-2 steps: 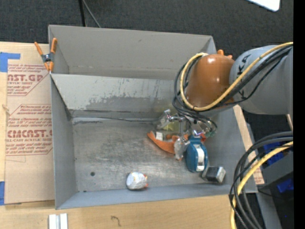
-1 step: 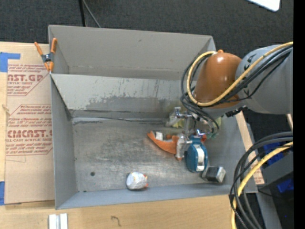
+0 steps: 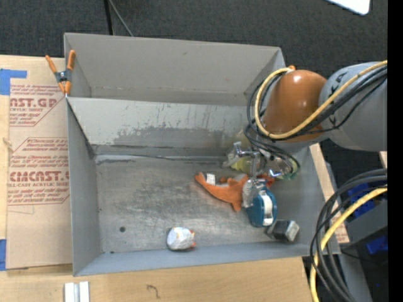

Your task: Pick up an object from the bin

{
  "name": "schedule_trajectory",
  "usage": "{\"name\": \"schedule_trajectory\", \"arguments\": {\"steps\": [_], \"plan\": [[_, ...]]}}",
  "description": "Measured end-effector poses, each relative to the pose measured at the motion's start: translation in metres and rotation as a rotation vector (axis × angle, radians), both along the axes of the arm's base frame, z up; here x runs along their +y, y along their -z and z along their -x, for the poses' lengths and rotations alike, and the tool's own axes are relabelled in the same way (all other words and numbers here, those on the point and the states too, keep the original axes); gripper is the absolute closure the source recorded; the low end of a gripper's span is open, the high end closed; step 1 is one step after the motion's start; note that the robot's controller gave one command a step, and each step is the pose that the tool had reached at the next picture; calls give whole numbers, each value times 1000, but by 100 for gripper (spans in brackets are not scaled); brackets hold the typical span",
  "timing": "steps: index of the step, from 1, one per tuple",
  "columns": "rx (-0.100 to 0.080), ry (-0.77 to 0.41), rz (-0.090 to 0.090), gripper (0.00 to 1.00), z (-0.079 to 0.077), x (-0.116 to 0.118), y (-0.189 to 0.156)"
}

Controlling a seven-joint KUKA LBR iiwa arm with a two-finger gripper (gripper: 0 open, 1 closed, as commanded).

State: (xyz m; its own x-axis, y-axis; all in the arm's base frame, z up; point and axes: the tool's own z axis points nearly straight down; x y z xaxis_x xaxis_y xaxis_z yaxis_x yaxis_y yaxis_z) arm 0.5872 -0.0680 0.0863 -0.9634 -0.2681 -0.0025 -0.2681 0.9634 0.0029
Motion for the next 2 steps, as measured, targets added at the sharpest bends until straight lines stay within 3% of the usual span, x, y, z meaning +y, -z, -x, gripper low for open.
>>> {"name": "schedule_trajectory", "arguments": {"steps": [1, 2], "plan": [[1, -66, -4, 0, 0, -3, 3], [2, -233, 3, 0, 2, 25, -14]]}}
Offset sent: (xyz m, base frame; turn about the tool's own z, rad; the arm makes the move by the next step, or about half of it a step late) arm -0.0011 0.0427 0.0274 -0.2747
